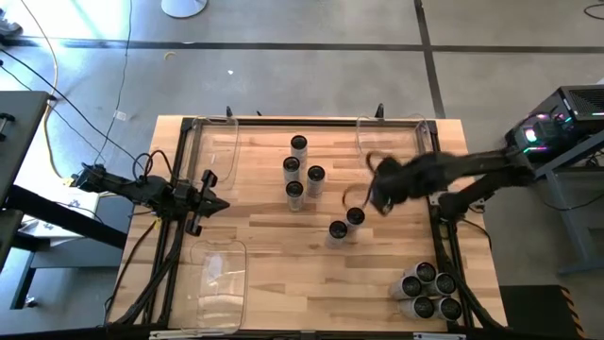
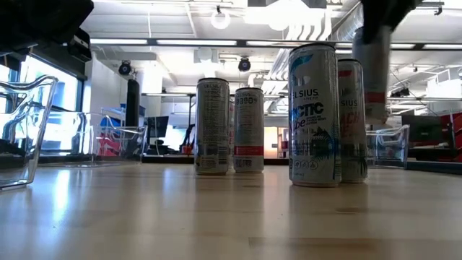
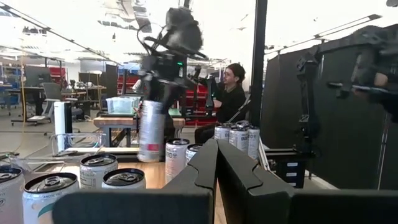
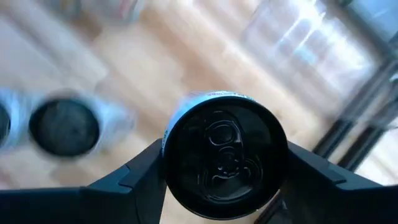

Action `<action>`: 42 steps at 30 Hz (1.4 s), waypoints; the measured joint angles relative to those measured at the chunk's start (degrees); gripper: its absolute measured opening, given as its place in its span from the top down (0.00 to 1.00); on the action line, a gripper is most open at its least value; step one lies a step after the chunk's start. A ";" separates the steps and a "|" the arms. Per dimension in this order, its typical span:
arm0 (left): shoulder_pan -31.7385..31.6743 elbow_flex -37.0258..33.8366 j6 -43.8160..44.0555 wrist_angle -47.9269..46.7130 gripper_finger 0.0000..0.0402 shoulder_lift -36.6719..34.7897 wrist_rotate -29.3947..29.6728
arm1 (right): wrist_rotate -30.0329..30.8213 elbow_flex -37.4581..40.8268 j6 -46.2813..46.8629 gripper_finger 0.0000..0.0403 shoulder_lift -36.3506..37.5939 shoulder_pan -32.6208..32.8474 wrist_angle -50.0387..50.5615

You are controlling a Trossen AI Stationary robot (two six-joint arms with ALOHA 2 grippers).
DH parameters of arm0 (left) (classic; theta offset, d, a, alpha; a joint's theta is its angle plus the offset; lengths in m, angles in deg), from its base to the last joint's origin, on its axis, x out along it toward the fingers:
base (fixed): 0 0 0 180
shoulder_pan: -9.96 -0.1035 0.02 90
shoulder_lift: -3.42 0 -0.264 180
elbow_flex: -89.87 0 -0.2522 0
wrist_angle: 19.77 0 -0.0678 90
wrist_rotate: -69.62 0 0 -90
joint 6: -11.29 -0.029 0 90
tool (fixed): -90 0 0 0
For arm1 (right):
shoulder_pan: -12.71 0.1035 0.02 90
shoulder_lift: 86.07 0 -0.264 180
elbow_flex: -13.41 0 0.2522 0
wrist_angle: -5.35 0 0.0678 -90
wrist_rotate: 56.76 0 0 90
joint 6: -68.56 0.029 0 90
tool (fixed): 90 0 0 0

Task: Sort soda cans
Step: Put the white pink soda can into the top right transparent bin

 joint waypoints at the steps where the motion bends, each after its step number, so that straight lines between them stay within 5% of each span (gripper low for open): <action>1: 0.00 0.00 0.00 0.10 1.00 0.00 0.06 | 1.43 -1.18 -1.78 0.42 0.67 -2.24 -0.01; 11: -0.02 0.00 -0.02 2.05 1.00 0.00 2.26 | 8.51 -14.02 -26.18 0.42 -0.13 -27.73 -1.13; 20: -0.02 0.00 0.00 2.51 1.00 0.00 2.99 | -6.36 -10.69 -44.90 0.42 -9.64 -50.96 -12.18; 29: -0.02 0.00 -0.01 2.58 1.00 0.00 3.01 | -10.82 -0.26 -49.60 0.42 -15.39 -57.40 -24.83; 42: -0.02 0.00 -0.02 2.55 1.00 0.00 3.03 | -12.13 0.04 -50.08 0.42 -21.10 -57.92 -32.97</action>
